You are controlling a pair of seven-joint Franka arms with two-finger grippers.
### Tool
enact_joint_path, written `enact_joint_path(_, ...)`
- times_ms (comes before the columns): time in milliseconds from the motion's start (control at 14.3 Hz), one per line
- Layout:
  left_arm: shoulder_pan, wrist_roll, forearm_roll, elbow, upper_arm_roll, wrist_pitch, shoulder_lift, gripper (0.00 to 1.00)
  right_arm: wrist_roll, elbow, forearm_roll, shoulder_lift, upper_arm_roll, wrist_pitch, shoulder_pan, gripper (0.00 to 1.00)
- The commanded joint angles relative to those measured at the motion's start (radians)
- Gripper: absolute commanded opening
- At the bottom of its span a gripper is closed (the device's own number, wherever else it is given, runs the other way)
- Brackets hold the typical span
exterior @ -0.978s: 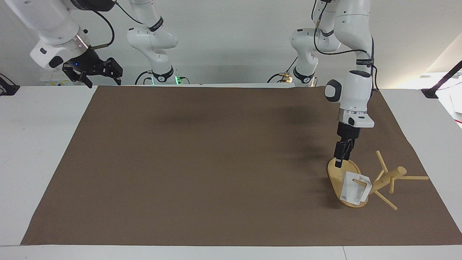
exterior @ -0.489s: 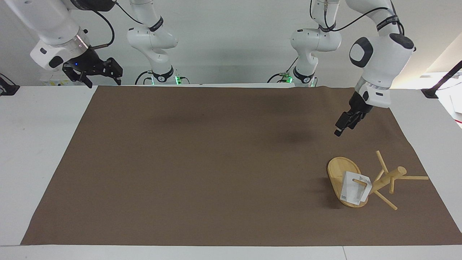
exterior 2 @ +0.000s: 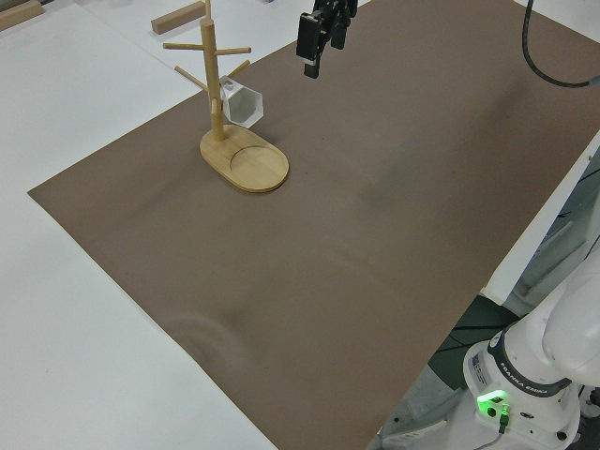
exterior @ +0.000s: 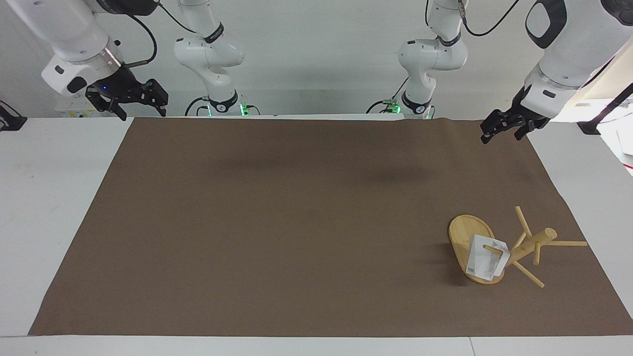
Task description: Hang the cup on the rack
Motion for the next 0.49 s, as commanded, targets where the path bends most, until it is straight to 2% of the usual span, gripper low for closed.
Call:
enact_joint_path(0,0.011,0.057,0.016,0.041,-0.004,-0.030,0.032,1.00,0.015,-0.029,-0.015,-0.024,-0.007,0.009,0.006,1.00)
enact_joint_path(419,0.009,0.064,0.016,0.034,-0.006,-0.019,0.032,1.00,0.022,-0.030,-0.018,-0.024,-0.007,0.012,0.006,1.00)
